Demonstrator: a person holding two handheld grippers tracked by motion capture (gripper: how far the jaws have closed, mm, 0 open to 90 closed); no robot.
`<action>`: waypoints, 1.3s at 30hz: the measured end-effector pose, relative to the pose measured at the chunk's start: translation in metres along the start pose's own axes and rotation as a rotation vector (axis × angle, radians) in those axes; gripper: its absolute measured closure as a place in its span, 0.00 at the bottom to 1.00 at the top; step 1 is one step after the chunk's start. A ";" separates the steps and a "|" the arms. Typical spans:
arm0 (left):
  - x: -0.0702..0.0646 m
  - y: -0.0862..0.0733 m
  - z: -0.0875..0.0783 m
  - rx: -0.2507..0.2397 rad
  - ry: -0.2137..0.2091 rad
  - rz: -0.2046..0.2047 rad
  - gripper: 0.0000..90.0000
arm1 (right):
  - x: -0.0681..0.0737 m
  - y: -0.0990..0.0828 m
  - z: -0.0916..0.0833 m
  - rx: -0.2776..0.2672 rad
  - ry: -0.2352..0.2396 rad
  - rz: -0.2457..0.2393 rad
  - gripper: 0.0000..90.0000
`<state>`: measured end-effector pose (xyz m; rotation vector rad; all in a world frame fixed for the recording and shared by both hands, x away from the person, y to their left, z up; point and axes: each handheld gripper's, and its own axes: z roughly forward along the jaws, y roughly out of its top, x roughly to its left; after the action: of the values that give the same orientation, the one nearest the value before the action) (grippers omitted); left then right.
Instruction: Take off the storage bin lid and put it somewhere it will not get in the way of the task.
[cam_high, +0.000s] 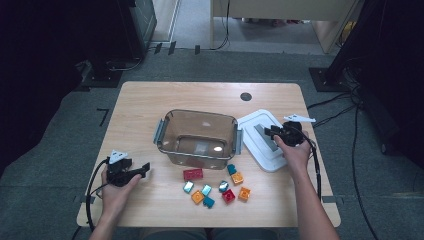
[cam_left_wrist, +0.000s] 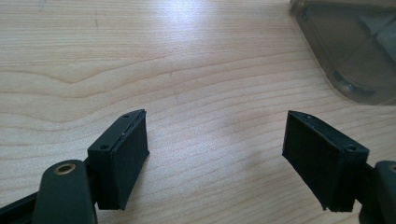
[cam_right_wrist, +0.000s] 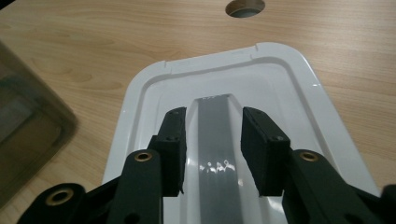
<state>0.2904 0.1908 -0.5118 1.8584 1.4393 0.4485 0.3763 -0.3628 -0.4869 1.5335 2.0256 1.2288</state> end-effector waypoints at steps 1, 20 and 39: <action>0.000 0.000 0.000 0.000 0.000 0.000 0.25 | 0.003 -0.001 -0.002 0.002 -0.004 -0.017 0.67; -0.006 -0.003 0.001 -0.005 0.031 0.049 0.23 | 0.041 -0.038 -0.044 0.068 0.053 -0.060 0.53; -0.012 -0.018 -0.010 0.018 0.086 0.138 0.19 | 0.096 -0.086 -0.071 0.044 -0.004 -0.132 0.15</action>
<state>0.2671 0.1846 -0.5163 1.9826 1.3796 0.5911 0.2379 -0.3126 -0.4900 1.3949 2.1271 1.1377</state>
